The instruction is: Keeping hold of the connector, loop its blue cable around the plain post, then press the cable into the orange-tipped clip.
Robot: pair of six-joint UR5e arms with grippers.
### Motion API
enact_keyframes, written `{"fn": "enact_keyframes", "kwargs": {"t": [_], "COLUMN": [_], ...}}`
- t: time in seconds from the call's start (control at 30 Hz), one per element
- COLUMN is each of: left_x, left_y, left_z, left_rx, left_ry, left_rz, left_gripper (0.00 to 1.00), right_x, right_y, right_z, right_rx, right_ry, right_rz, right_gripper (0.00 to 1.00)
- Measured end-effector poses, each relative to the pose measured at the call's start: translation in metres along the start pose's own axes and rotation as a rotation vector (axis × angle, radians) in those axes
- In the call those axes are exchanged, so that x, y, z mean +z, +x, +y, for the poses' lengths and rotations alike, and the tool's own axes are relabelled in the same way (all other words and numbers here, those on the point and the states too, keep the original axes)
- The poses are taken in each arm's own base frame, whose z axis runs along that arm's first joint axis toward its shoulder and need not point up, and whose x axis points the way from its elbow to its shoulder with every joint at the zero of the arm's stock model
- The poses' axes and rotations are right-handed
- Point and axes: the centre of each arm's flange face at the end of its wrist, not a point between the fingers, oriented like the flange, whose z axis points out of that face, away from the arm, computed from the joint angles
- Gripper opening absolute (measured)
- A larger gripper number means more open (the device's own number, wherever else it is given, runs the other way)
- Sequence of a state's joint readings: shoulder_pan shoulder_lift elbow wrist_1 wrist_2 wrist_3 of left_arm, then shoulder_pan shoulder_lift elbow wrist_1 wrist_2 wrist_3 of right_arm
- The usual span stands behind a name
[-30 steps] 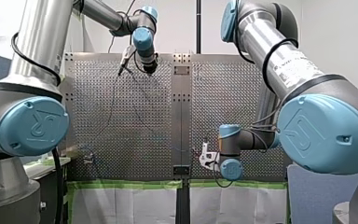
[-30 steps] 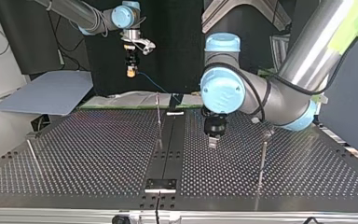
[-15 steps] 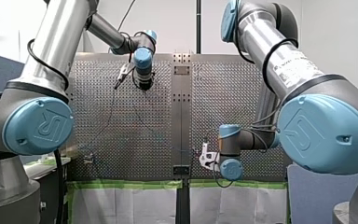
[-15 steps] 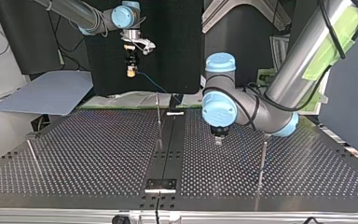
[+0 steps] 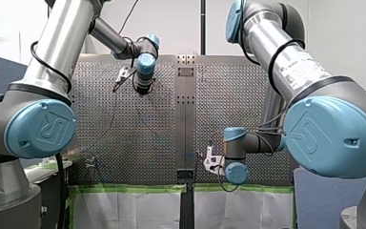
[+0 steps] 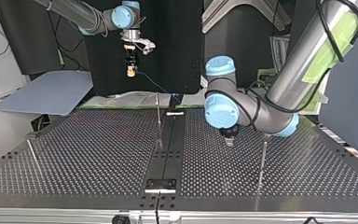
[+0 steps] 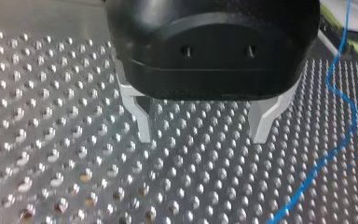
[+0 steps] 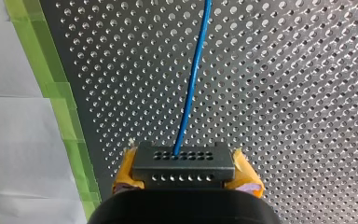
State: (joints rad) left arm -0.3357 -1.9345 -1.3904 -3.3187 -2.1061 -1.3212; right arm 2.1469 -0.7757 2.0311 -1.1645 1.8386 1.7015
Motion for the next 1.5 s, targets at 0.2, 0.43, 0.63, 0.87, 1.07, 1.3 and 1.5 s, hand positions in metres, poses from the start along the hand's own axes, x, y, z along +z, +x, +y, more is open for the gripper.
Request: {"fn": "enact_keyframes", "kwargs": {"t": [0.2,0.43,0.63,0.87,1.07,1.3,1.5], "left_x": [0.009,0.020,0.035,0.058,0.065,0.069,0.072], "left_y": [0.007,0.010,0.025,0.052,0.058,0.057,0.072], "left_z": [0.004,0.010,0.006,0.000,0.004,0.000,-0.019], "left_rx": [0.041,0.066,0.089,0.125,0.128,0.106,0.123], "left_ry": [-0.024,-0.026,-0.029,-0.079,-0.136,-0.112,-0.057], "left_rz": [-0.011,-0.020,0.011,0.066,0.081,0.056,0.082], "left_gripper": [1.00,1.00,1.00,1.00,1.00,1.00,1.00], "right_x": [0.000,0.000,-0.001,-0.001,-0.001,-0.001,-0.001], "right_y": [0.000,0.000,0.000,0.000,0.000,0.000,0.000], "right_z": [0.000,0.000,-0.001,-0.001,-0.001,-0.001,-0.001], "right_rx": [0.001,0.001,0.001,0.001,0.001,0.001,0.002], "right_ry": [0.000,0.000,0.001,0.003,0.003,0.002,0.001], "right_rz": [0.000,0.000,0.000,-0.001,-0.001,-0.001,-0.001], "right_gripper": [0.13,0.13,0.13,0.13,0.13,0.13,0.13]}}
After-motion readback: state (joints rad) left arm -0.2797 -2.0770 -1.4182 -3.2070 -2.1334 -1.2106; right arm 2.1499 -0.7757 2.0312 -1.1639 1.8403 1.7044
